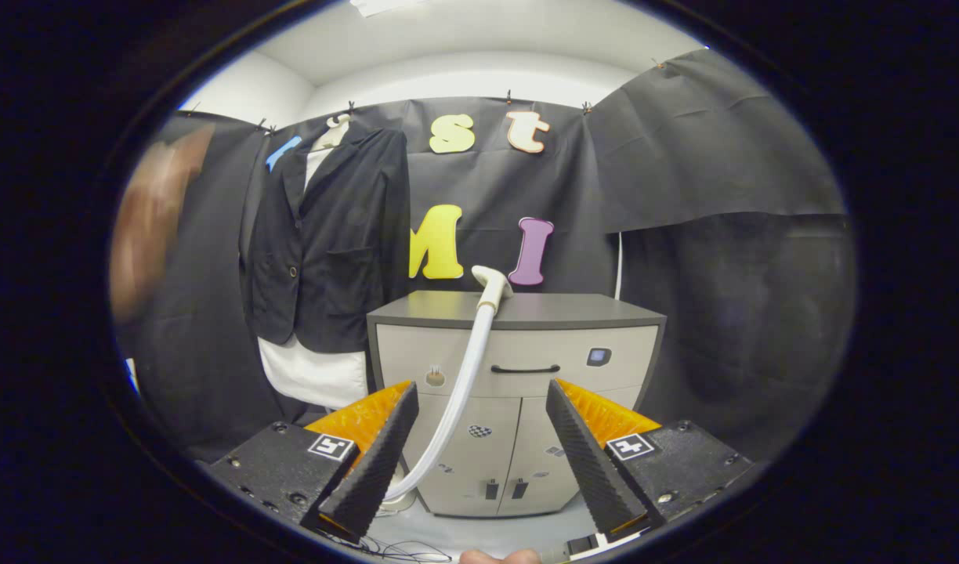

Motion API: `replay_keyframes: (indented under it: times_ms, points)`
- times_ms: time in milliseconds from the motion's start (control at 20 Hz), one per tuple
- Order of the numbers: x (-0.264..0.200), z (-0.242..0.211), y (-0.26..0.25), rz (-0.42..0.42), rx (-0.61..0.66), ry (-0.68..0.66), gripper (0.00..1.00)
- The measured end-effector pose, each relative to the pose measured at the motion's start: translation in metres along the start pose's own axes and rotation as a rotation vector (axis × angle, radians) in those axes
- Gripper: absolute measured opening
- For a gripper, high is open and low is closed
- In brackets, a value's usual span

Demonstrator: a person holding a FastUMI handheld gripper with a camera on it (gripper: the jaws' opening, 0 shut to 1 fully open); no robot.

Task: Iron the clothes twice with a garment steamer, once on the left side and once on the right side.

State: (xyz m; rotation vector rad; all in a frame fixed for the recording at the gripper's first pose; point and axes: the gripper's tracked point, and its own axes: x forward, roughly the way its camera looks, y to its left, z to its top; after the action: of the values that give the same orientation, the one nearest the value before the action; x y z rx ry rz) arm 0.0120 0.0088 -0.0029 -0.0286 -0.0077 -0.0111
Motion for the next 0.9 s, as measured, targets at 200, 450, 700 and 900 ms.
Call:
replay_keyframes:
  times_ms: [200, 450, 700, 900]
  points:
    - [0.010, -0.002, 0.012, -0.010, 0.027, 0.024, 1.00]
    - [0.023, 0.005, 0.023, -0.060, 0.030, 0.045, 1.00]
    - [0.033, 0.023, 0.036, -0.124, -0.010, 0.037, 1.00]
    - [0.041, 0.038, 0.042, -0.115, 0.005, 0.078, 1.00]
